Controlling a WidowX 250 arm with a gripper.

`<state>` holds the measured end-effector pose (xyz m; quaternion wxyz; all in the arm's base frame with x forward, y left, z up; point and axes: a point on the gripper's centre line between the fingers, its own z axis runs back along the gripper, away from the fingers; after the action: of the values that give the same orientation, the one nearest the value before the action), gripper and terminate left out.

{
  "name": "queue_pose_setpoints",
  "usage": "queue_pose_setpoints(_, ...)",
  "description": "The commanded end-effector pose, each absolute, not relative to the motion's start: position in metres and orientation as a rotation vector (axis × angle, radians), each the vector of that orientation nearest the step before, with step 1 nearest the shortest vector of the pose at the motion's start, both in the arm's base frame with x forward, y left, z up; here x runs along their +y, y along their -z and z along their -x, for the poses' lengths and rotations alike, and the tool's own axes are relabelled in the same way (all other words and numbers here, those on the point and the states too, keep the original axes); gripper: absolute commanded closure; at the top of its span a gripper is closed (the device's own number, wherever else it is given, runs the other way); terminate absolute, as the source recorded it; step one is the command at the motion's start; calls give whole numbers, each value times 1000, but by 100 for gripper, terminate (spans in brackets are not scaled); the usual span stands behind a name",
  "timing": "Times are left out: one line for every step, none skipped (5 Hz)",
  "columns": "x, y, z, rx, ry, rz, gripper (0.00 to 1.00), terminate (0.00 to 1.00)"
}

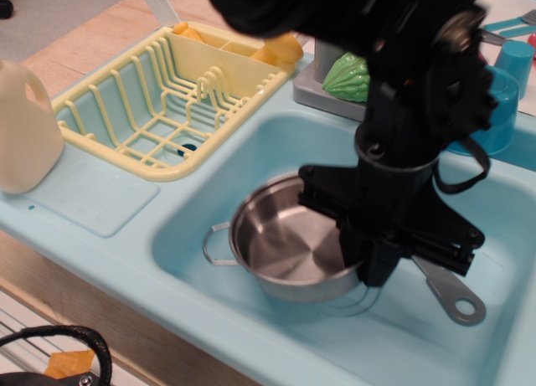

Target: Put pot or pan from sink into drying rack

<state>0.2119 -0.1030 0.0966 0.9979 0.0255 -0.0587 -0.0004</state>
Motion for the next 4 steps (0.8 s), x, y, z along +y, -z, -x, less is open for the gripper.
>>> queue_pose_setpoints(-101,-133,-219,-224,28,-91,100,0)
queue_pose_setpoints(-89,-146,-221,-241,39,-125,100,0)
queue_pose_setpoints(-70,-156,-223,-250,53,-151,100,0)
queue_pose_setpoints(-48,-159,-233,-235,62,-152,100,0)
